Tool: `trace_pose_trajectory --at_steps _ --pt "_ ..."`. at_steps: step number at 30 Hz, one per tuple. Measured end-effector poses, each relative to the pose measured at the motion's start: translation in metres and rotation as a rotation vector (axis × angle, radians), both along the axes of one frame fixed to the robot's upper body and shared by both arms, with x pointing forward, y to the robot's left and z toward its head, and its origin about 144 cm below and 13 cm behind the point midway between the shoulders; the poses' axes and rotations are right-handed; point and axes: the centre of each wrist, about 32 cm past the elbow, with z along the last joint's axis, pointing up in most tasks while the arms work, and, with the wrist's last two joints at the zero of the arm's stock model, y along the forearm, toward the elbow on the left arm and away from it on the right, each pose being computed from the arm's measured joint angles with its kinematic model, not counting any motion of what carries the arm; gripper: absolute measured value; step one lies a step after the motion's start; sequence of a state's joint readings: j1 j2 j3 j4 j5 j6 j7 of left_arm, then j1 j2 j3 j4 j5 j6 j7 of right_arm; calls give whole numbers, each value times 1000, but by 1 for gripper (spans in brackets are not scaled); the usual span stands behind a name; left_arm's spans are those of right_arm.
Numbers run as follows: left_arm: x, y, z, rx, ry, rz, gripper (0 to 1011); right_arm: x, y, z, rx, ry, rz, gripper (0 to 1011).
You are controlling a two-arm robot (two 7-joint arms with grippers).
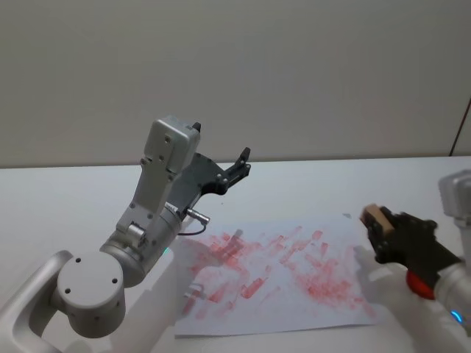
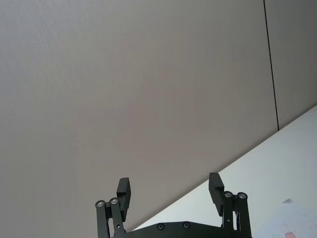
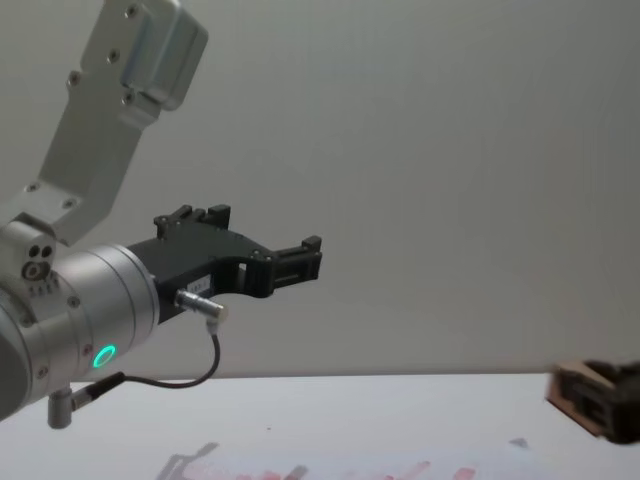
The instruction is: Use the one hand to pick up the stamp and affix it onto the A4 paper.
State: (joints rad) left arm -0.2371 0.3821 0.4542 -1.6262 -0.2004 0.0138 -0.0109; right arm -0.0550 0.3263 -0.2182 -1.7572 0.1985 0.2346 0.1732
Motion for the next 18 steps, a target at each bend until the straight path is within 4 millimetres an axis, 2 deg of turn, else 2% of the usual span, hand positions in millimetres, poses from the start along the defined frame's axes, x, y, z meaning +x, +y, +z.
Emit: trace_pose_trajectory --at_steps 11,18 --pt "0 0 0 0 0 0 1001 28 16 0 63 18 134 216" --pt "0 0 0 0 0 0 1001 40 22 -8 87 87 179 216"
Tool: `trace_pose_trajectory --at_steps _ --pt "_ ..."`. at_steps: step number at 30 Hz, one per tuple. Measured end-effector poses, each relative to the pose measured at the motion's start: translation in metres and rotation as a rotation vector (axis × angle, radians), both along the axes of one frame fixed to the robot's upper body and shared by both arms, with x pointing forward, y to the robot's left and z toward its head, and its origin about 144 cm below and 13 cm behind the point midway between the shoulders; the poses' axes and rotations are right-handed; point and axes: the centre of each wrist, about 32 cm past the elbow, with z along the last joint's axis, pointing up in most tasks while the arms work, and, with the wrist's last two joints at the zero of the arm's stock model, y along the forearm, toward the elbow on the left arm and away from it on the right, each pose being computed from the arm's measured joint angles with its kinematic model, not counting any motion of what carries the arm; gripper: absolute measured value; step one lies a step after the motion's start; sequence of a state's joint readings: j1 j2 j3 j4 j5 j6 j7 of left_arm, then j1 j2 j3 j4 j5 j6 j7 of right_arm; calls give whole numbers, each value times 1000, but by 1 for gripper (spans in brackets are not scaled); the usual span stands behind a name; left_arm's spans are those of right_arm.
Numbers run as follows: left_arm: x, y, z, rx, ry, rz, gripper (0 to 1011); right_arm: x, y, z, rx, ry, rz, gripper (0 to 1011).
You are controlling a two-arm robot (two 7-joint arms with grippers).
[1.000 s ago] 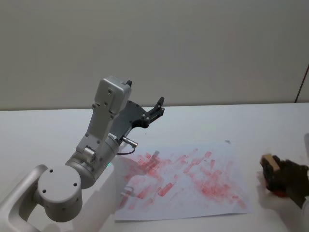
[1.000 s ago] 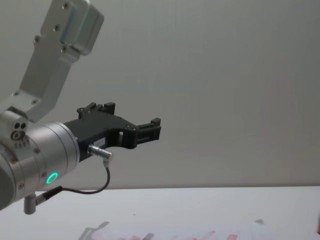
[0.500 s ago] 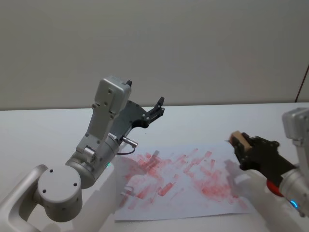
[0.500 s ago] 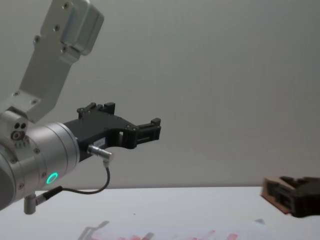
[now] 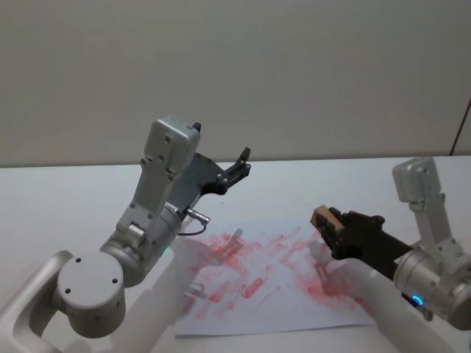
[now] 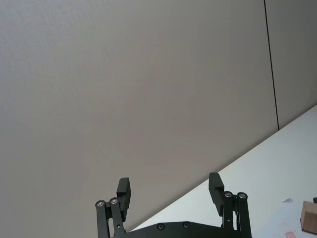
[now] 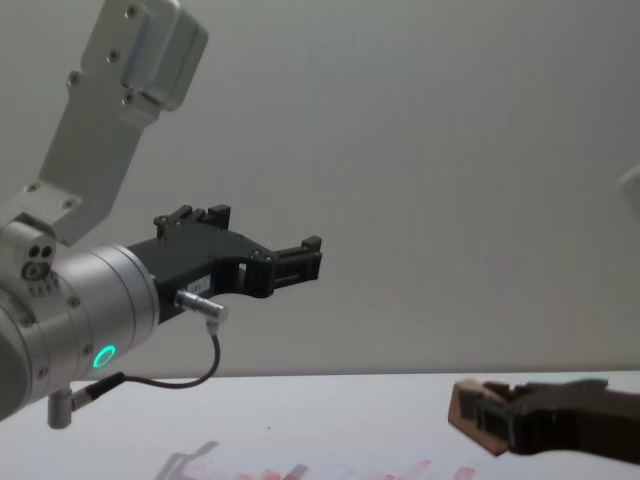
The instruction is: Use the one hand to pick up the stamp and affix it onto the A4 paper.
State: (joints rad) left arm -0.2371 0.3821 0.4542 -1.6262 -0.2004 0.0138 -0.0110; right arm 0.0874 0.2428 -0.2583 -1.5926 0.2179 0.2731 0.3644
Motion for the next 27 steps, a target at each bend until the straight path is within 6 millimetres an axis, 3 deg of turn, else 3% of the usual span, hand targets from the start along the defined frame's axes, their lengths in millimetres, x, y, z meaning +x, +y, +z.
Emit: trace_pose_trajectory --at_steps 27 --pt "0 0 0 0 0 0 1001 11 2 -23 -54 135 49 217"
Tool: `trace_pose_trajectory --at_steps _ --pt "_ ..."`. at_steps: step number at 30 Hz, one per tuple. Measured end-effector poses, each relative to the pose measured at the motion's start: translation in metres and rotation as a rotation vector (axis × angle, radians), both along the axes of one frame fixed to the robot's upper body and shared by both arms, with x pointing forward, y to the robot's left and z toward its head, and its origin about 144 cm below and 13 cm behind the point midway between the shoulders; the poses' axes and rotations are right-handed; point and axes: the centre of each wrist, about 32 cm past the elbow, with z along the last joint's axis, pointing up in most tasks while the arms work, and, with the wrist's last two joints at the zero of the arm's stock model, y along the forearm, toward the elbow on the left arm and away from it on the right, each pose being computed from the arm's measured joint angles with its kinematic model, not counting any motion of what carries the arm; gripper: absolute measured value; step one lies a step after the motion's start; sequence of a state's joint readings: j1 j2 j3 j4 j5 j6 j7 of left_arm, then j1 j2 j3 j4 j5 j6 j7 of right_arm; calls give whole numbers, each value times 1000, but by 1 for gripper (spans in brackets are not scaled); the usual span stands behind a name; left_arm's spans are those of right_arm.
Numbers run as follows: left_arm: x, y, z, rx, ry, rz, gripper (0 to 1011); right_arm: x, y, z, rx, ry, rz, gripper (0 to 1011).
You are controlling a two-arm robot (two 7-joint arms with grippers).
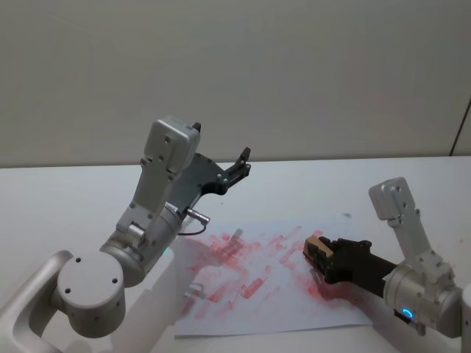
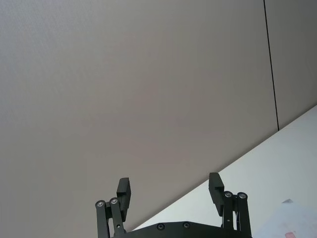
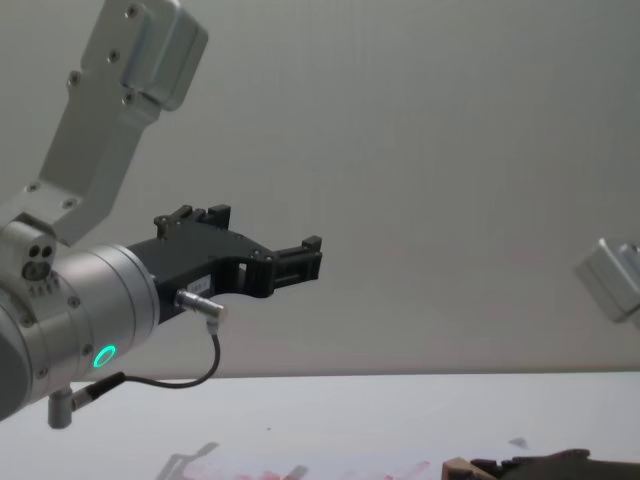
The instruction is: Use the one hand to pick up the stamp and affix it onto the A4 paper.
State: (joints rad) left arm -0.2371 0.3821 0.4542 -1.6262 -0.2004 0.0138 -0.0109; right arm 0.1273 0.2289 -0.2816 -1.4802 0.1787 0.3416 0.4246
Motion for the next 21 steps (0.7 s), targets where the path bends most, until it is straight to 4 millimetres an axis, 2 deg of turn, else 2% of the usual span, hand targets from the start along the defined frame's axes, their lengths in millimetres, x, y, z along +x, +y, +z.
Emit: trace_pose_trajectory --at_steps 21 --pt "0 0 0 0 0 0 1001 2 2 -1 -16 -27 14 217"
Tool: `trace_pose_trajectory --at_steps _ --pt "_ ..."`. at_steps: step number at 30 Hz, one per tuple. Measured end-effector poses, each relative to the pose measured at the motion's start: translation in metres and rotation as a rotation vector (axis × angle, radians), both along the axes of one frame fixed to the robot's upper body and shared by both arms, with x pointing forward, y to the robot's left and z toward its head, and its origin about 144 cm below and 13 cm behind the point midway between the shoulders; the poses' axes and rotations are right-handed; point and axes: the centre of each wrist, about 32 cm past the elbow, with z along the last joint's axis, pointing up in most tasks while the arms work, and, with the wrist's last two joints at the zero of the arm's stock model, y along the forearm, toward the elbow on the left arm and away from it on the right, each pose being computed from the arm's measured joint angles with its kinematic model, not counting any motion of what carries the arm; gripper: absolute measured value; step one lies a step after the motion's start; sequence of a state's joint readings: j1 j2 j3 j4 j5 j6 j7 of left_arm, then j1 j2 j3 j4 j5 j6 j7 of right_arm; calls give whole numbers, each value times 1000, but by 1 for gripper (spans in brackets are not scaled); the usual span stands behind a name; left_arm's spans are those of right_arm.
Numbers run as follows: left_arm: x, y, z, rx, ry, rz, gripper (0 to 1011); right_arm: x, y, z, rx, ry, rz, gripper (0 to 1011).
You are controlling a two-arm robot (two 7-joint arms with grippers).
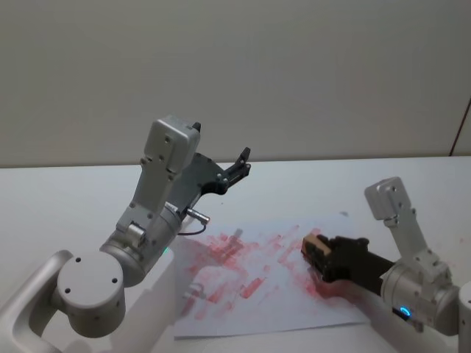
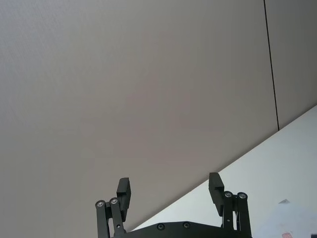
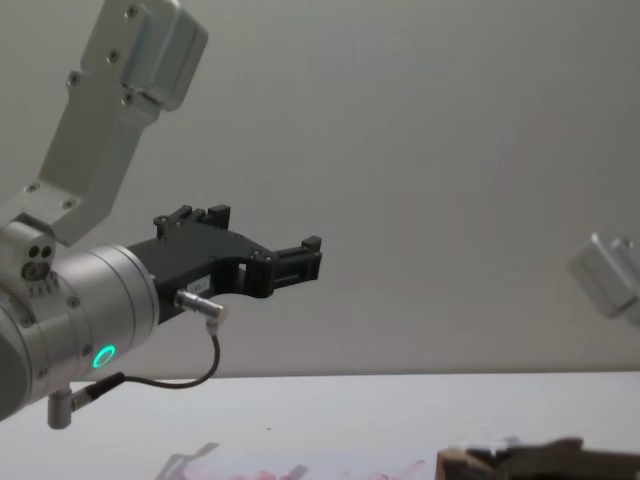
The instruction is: Use the one hand to pick up the stamp and affix it onto the A4 paper.
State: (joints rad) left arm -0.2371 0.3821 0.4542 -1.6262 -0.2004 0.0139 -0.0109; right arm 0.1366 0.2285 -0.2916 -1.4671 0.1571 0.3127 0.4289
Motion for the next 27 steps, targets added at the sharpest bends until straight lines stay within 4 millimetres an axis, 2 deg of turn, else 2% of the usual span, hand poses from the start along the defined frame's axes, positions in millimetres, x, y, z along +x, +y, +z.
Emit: trace_pose_trajectory --at_steps 15,27 --pt "0 0 0 0 0 0 1001 -3 -6 30 75 -195 -91 216" --pt "0 0 0 0 0 0 1001 -37 -26 38 110 -251 -257 217"
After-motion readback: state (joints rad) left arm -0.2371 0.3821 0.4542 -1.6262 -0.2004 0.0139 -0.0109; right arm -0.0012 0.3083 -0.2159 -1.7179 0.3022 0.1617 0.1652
